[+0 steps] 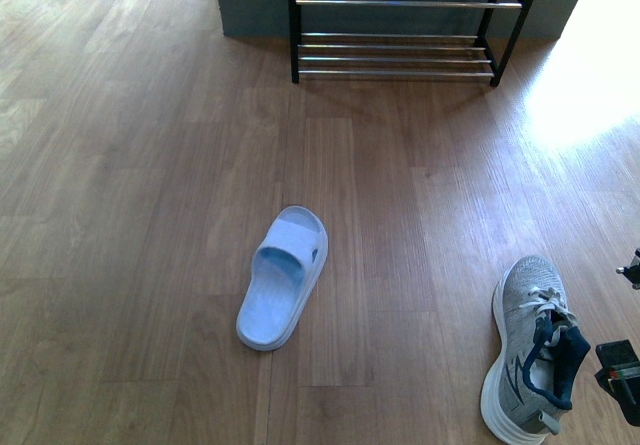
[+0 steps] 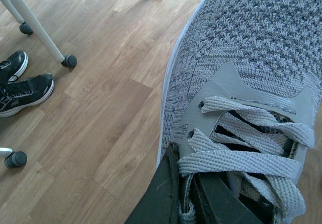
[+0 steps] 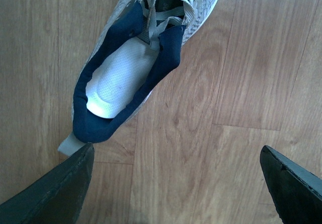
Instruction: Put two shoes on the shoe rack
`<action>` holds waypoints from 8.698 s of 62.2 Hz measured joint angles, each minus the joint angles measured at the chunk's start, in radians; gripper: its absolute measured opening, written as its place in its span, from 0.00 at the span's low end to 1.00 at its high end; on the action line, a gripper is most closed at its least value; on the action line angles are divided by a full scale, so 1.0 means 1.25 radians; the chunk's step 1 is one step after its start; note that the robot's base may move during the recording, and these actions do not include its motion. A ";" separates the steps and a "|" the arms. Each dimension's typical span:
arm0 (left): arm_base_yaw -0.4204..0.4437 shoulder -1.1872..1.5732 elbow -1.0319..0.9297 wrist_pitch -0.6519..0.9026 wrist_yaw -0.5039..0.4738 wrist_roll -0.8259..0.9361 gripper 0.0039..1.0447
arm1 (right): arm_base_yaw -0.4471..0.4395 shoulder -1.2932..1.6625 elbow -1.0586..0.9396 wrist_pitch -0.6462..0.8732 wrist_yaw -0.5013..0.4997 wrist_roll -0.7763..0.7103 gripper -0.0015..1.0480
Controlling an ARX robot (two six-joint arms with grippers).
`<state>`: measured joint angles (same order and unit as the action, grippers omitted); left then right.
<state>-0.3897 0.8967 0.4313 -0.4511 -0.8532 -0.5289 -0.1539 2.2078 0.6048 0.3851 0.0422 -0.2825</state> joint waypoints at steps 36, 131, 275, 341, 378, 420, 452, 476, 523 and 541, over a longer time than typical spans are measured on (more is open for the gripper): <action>0.000 0.000 0.000 0.000 0.000 0.000 0.01 | 0.027 0.113 0.022 0.067 -0.048 0.233 0.91; 0.000 0.000 0.000 0.000 0.000 0.000 0.01 | -0.054 0.307 0.296 -0.047 -0.066 0.170 0.91; 0.001 0.000 0.000 0.000 -0.003 0.000 0.01 | -0.217 -1.212 -0.179 -0.462 -0.516 -0.154 0.01; 0.000 -0.003 0.000 0.000 0.000 0.000 0.01 | -0.218 -1.212 -0.178 -0.462 -0.513 -0.163 0.01; -0.001 -0.001 0.000 0.000 0.013 0.000 0.01 | -0.219 -1.212 -0.178 -0.462 -0.510 -0.167 0.01; 0.000 -0.001 0.000 0.000 0.000 0.000 0.01 | -0.218 -1.212 -0.178 -0.462 -0.515 -0.167 0.01; 0.000 -0.001 0.000 0.000 0.000 0.000 0.01 | -0.218 -1.212 -0.178 -0.462 -0.516 -0.167 0.01; 0.000 -0.001 0.000 0.000 0.000 0.000 0.01 | -0.218 -1.212 -0.178 -0.462 -0.519 -0.166 0.01; 0.002 -0.001 0.000 0.000 -0.006 0.000 0.01 | -0.216 -1.212 -0.178 -0.462 -0.525 -0.166 0.01; -0.001 0.000 0.000 0.000 0.009 0.000 0.01 | -0.219 -1.212 -0.178 -0.462 -0.510 -0.167 0.01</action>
<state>-0.3908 0.8967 0.4313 -0.4511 -0.8413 -0.5289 -0.4274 0.6933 0.3820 -0.1921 -0.5949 -0.4911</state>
